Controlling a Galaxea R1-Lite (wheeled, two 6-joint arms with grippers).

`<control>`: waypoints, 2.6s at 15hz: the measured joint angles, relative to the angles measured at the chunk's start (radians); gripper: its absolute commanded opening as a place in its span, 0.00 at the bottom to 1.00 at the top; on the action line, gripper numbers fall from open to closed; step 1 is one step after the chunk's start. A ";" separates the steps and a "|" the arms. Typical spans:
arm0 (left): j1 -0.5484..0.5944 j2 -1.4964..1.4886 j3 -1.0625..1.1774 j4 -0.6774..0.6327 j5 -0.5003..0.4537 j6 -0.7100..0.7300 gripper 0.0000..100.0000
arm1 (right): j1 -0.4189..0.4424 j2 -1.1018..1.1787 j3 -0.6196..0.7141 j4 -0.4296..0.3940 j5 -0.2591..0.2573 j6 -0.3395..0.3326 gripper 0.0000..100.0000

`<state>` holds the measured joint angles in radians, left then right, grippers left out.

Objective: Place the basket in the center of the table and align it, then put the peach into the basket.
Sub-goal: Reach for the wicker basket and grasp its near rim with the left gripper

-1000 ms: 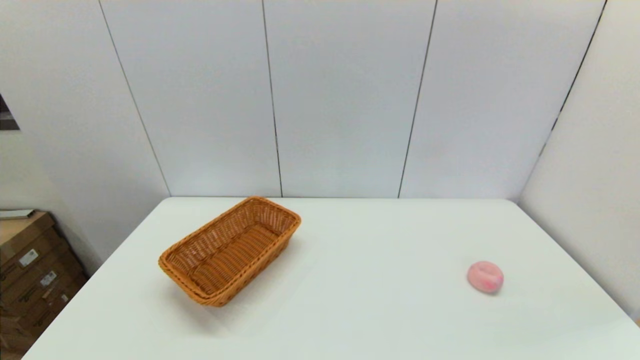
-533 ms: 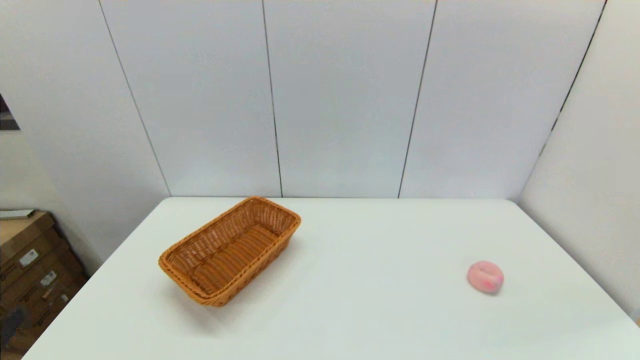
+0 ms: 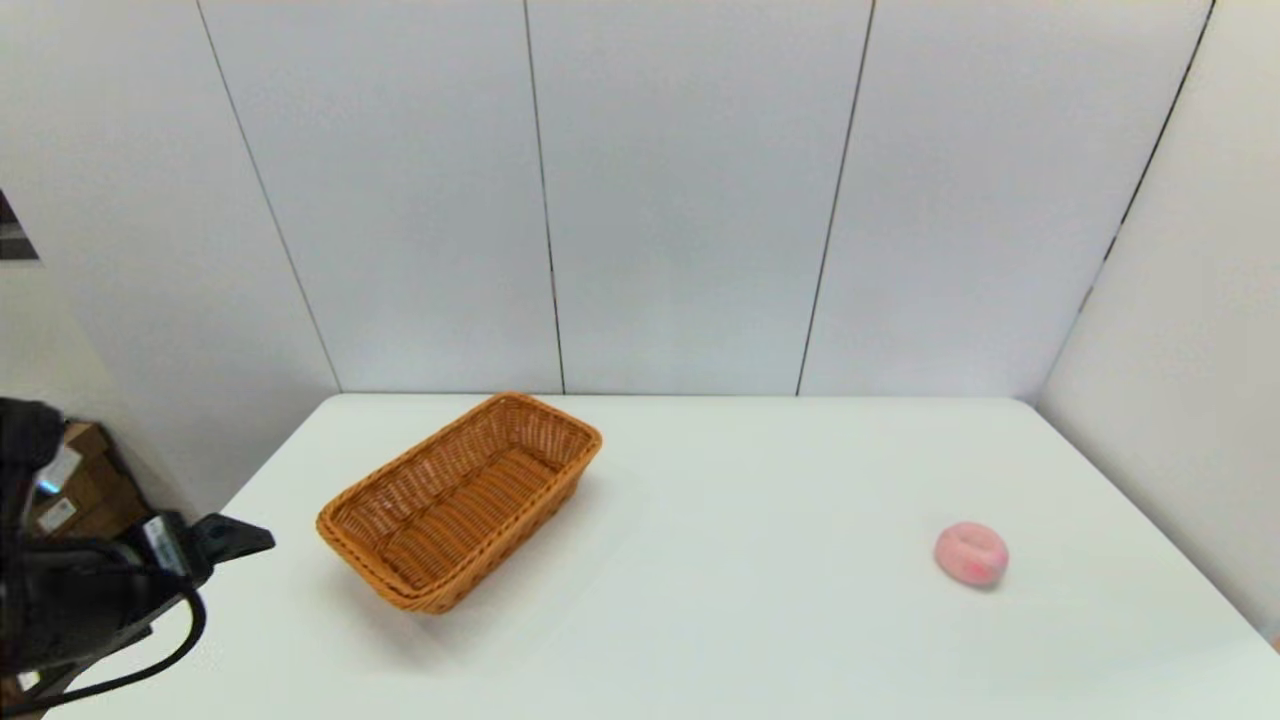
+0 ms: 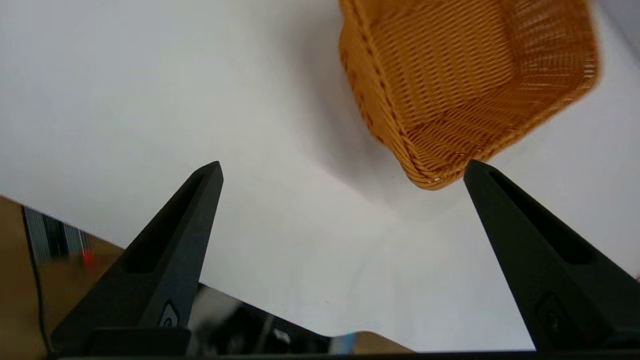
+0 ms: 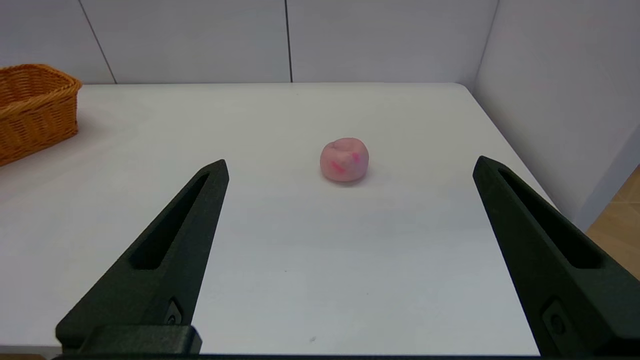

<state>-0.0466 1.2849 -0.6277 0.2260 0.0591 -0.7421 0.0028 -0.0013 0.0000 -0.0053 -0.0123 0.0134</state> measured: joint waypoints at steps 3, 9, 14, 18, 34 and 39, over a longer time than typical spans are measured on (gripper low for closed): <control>-0.062 0.203 -0.133 0.074 -0.072 -0.171 1.00 | 0.000 0.000 0.000 0.000 0.000 0.000 1.00; -0.101 0.452 -0.305 0.105 -0.156 -0.274 1.00 | 0.000 0.000 0.000 0.000 0.000 0.000 1.00; -0.071 0.596 -0.364 0.096 -0.167 -0.279 1.00 | 0.000 0.000 0.000 0.000 0.000 0.002 1.00; -0.032 0.690 -0.386 0.053 -0.167 -0.274 1.00 | 0.000 0.000 0.000 0.000 -0.001 0.002 1.00; -0.017 0.801 -0.406 0.015 -0.163 -0.266 0.00 | 0.000 0.000 0.000 0.000 -0.001 0.002 1.00; -0.018 0.799 -0.406 0.013 -0.166 -0.268 0.00 | 0.000 0.000 0.000 0.000 -0.001 0.001 1.00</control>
<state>-0.0643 2.0834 -1.0338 0.2385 -0.1072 -1.0102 0.0028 -0.0013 0.0000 -0.0053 -0.0130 0.0149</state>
